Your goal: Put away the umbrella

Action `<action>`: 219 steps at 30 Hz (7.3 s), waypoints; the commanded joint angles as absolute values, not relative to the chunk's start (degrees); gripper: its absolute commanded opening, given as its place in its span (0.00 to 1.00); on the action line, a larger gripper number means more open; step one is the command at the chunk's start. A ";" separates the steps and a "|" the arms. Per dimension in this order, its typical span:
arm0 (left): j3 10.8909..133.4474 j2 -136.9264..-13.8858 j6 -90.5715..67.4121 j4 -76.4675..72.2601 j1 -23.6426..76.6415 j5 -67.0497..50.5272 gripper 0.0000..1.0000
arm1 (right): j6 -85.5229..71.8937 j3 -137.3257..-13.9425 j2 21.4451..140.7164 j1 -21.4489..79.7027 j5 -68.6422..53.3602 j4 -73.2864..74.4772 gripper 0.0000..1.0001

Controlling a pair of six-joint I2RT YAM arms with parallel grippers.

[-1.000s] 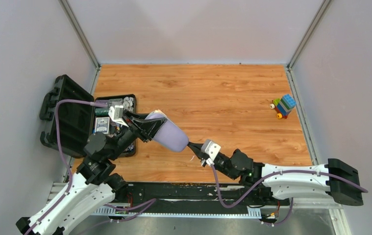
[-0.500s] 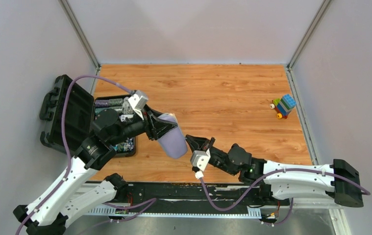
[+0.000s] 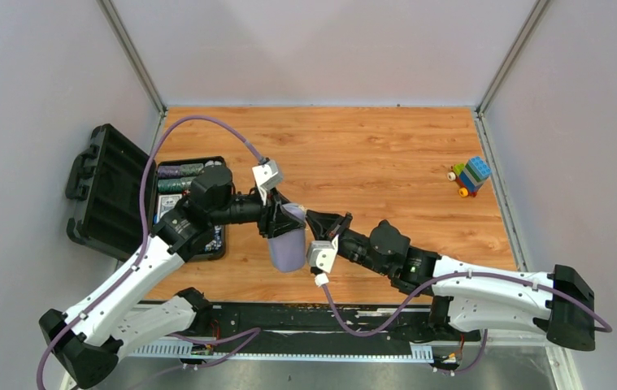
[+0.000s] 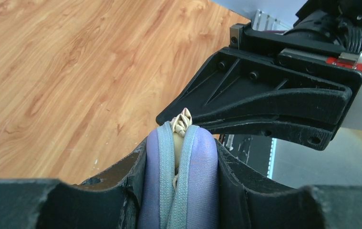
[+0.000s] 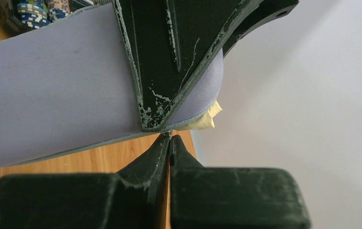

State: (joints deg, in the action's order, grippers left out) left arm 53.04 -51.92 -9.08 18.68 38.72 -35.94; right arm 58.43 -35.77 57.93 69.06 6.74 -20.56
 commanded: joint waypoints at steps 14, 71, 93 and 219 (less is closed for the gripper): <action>58.59 -52.52 1.82 36.19 39.29 -18.16 0.98 | 32.57 -42.11 52.11 67.55 13.90 -3.88 0.00; 24.89 -63.38 7.94 -34.25 59.68 8.53 0.84 | -36.60 -57.44 64.98 54.96 2.20 15.20 0.00; 28.25 -56.71 13.80 -16.23 59.67 15.42 0.00 | -20.80 -64.01 72.60 55.33 -1.52 24.40 0.00; 24.10 -49.35 14.55 -9.24 60.28 -5.43 0.00 | 6.89 -22.85 70.84 59.32 -18.80 -17.34 0.50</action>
State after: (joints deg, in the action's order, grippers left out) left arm 21.76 -53.67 18.31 10.46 60.45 -13.52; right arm 13.58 -18.63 77.80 56.23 -27.94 -35.55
